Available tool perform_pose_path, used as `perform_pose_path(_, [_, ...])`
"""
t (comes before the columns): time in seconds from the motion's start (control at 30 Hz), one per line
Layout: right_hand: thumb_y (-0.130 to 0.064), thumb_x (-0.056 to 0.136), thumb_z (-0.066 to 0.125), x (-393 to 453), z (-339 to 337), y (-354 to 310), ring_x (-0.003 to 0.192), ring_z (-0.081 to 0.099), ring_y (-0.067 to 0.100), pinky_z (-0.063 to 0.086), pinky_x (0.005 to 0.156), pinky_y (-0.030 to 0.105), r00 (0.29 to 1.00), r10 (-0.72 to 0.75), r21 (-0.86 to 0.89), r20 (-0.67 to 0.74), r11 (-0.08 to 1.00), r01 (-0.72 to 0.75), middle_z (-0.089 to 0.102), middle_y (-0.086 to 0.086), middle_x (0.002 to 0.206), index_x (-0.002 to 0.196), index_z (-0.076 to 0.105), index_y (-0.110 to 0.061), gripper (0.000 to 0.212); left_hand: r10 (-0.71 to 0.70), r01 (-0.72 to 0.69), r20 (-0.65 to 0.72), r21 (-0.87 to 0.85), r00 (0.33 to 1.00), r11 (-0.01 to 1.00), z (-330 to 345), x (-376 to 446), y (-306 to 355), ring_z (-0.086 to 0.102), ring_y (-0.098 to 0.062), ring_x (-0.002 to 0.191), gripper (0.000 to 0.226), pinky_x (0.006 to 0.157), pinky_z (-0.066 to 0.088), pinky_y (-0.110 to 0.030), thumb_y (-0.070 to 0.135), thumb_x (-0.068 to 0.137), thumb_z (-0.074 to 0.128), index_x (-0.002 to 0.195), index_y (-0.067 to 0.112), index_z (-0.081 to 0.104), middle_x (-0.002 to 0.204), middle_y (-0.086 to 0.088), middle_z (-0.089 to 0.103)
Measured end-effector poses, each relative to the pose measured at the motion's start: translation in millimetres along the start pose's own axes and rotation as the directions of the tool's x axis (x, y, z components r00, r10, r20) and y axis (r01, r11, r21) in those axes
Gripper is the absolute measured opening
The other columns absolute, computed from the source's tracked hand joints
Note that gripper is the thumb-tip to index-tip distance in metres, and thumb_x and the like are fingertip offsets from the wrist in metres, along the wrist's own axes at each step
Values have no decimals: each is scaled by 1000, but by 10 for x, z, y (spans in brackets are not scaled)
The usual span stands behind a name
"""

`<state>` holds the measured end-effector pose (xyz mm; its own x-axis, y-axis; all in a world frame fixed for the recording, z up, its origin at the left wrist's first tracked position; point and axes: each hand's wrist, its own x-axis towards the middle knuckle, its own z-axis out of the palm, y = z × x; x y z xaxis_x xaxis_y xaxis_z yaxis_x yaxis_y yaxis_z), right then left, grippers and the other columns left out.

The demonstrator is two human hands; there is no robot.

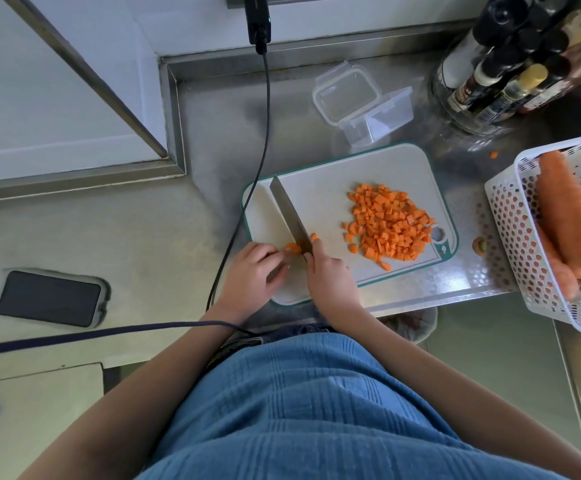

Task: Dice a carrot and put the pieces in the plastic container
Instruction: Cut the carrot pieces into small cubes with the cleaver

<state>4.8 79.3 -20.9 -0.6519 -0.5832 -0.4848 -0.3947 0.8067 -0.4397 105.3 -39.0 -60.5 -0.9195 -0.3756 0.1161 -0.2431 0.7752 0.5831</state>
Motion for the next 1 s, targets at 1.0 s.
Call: perform_pose_path(1.0, [-26,104,30,-54,-31,-71,74,61,39,45,60,41,998,-50,-85,36,995,52,61,21,81,112,37,-9,20,-103,100,-88,-40,991,994,-8,9,-54,57,-21,68,22,68,46,-33,19,87,55,93,5,72,78,-2,61])
